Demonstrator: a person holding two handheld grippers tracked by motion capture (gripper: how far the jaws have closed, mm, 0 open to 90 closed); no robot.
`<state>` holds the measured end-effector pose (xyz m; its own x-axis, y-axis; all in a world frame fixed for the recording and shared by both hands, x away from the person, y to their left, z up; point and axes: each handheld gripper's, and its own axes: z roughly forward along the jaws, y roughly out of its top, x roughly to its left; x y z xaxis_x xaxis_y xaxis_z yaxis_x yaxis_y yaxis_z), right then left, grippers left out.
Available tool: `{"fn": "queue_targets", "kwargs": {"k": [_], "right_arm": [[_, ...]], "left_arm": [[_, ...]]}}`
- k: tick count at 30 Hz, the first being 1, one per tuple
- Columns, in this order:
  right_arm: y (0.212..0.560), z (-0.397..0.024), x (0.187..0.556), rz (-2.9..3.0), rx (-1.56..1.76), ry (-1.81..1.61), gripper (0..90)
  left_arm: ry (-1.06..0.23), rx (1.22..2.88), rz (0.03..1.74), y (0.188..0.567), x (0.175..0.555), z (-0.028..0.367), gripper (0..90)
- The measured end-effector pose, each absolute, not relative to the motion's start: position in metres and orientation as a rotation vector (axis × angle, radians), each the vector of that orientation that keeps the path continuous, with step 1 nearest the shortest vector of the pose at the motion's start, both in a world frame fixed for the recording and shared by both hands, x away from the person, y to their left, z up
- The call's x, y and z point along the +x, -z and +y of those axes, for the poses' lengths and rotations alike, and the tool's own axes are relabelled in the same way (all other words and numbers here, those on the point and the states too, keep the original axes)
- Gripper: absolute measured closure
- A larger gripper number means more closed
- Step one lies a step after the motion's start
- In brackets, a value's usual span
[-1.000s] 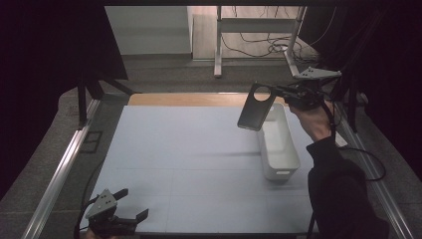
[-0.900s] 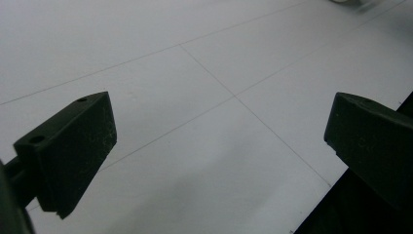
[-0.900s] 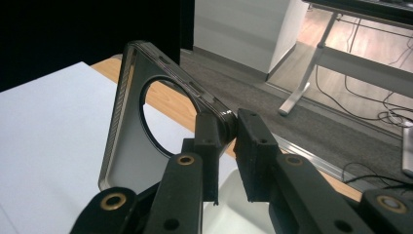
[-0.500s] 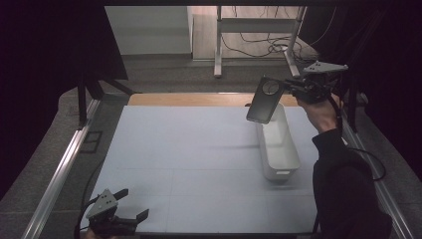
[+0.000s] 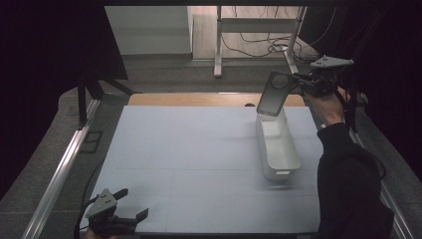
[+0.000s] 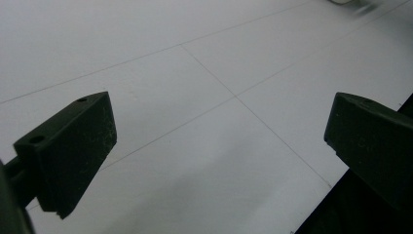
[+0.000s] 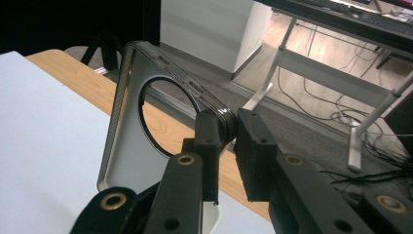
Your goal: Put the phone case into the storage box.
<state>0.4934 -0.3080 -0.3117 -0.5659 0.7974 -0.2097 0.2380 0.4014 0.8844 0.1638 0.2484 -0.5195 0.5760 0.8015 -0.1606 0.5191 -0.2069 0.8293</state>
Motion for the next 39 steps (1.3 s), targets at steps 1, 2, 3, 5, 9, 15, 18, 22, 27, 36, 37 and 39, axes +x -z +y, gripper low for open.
{"fn": "queue_targets", "kwargs": {"k": [1,2,3,5,9,15,18,22,27,36,37,39], "right_arm": [[0.312,-0.309,0.496,2.021,0.877,-1.13,79.0],[0.313,-0.31,0.497,2.018,0.873,-1.125,78.9],[0.314,-0.311,0.499,2.015,0.869,-1.121,78.9],[0.315,-0.312,0.503,2.017,0.865,-1.098,78.9],[0.319,-0.316,0.508,2.016,0.854,-1.096,79.0],[0.327,-0.317,0.515,2.018,0.83,-1.066,79.0],[0.33,-0.317,0.518,2.025,0.82,-1.055,79.0],[0.341,-0.313,0.524,2.04,0.805,-1.037,79.0],[0.354,-0.312,0.53,2.055,0.792,-1.015,79.0],[0.375,-0.311,0.536,2.059,0.767,-1.014,79.1],[0.376,-0.311,0.537,2.061,0.765,-1.009,79.1],[0.379,-0.313,0.538,2.062,0.765,-1.017,79.1]], "left_arm": [[-0.381,1.877,1.069,0.52,0.164,0.248,0.0],[-0.382,1.879,1.069,0.52,0.164,0.248,0.0],[-0.383,1.879,1.069,0.52,0.164,0.248,0.0],[-0.382,1.879,1.069,0.52,0.164,0.248,0.0],[-0.38,1.881,1.07,0.52,0.164,0.248,0.0],[-0.383,1.884,1.068,0.52,0.164,0.248,0.0],[-0.383,1.885,1.068,0.52,0.164,0.248,0.0],[-0.383,1.886,1.069,0.52,0.164,0.248,0.0],[-0.384,1.887,1.07,0.52,0.164,0.248,0.0],[-0.383,1.89,1.076,0.52,0.164,0.248,0.0],[-0.381,1.89,1.077,0.52,0.164,0.248,0.0],[-0.378,1.89,1.078,0.52,0.164,0.248,0.0]]}}
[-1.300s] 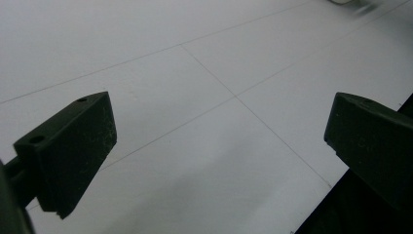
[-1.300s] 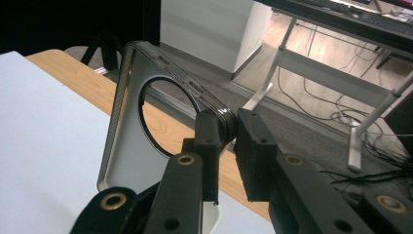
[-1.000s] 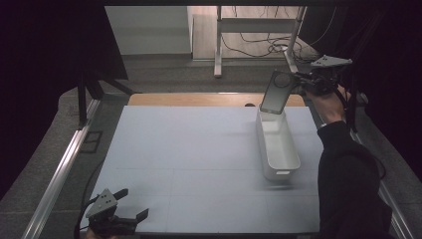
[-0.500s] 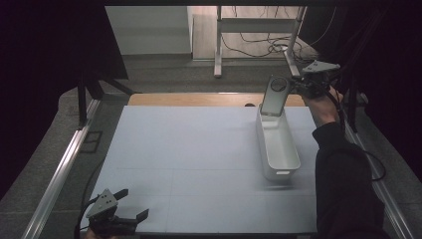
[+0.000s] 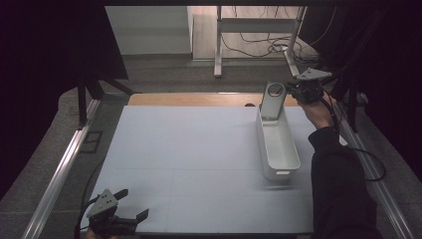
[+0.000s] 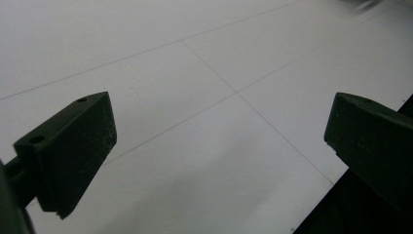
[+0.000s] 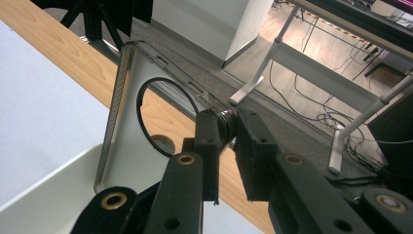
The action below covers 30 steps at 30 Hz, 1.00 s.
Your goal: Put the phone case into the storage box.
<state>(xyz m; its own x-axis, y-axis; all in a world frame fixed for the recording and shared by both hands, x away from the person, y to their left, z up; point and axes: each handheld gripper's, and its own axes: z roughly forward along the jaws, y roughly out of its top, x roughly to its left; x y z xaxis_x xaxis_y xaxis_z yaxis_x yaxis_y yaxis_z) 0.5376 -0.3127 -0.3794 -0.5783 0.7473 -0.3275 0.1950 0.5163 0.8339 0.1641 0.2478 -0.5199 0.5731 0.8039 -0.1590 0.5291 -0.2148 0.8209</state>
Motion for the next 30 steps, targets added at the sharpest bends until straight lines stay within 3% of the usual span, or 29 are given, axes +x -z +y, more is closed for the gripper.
{"fn": "queue_targets", "kwargs": {"k": [30], "right_arm": [[0.408,-0.309,0.543,2.064,0.749,-0.994,78.7]], "left_arm": [[-0.373,1.896,1.082,0.52,0.165,0.248,0.0]]}}
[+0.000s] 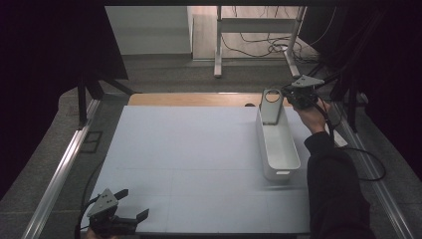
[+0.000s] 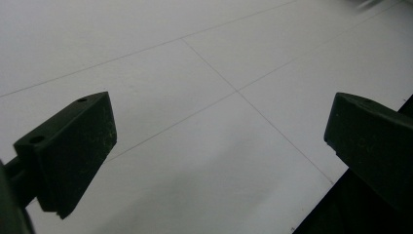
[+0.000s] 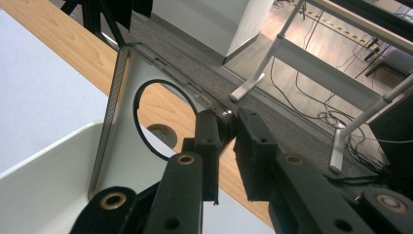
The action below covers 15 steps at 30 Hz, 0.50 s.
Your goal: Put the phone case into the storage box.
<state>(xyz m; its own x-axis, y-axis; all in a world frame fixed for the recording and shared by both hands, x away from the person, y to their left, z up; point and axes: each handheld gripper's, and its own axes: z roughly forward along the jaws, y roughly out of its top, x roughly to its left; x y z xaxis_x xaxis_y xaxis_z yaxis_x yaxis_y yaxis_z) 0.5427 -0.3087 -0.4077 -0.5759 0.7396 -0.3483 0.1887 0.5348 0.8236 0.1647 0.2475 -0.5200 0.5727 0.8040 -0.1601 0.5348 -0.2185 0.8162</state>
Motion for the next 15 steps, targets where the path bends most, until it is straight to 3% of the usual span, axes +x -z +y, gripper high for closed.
{"fn": "queue_targets", "kwargs": {"k": [15], "right_arm": [[0.4092,-0.3065,0.5424,2.061,0.784,-0.999,71.7]], "left_arm": [[-0.375,1.896,1.082,0.5199,0.1645,0.2478,0.0]]}}
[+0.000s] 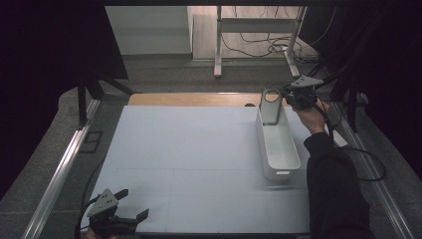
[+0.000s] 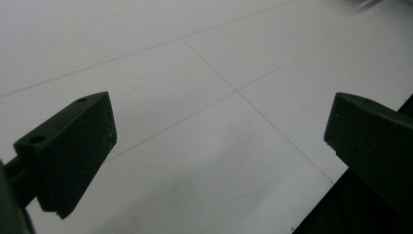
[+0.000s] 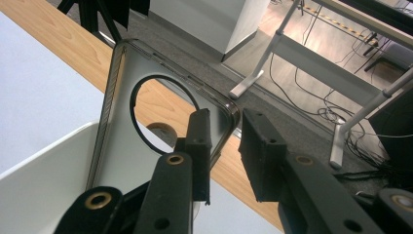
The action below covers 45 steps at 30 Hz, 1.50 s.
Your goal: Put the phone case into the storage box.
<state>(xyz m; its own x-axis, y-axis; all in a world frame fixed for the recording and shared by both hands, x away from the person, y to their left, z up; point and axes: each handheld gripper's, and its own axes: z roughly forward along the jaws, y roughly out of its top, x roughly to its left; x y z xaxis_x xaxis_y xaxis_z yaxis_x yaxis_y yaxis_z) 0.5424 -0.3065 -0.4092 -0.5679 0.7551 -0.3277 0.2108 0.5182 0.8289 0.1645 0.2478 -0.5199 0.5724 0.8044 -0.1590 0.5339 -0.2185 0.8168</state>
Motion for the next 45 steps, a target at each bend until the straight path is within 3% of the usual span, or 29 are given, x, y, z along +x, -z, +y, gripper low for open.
{"fn": "queue_targets", "kwargs": {"k": [27,45], "right_arm": [[0.398,-0.316,0.517,2.064,0.939,-1.067,43.9],[0.397,-0.305,0.493,2.122,1.021,-1.114,36.7]], "left_arm": [[-0.377,1.888,1.083,0.52,0.164,0.248,0.0],[-0.375,1.883,1.085,0.52,0.163,0.249,0.0]]}}
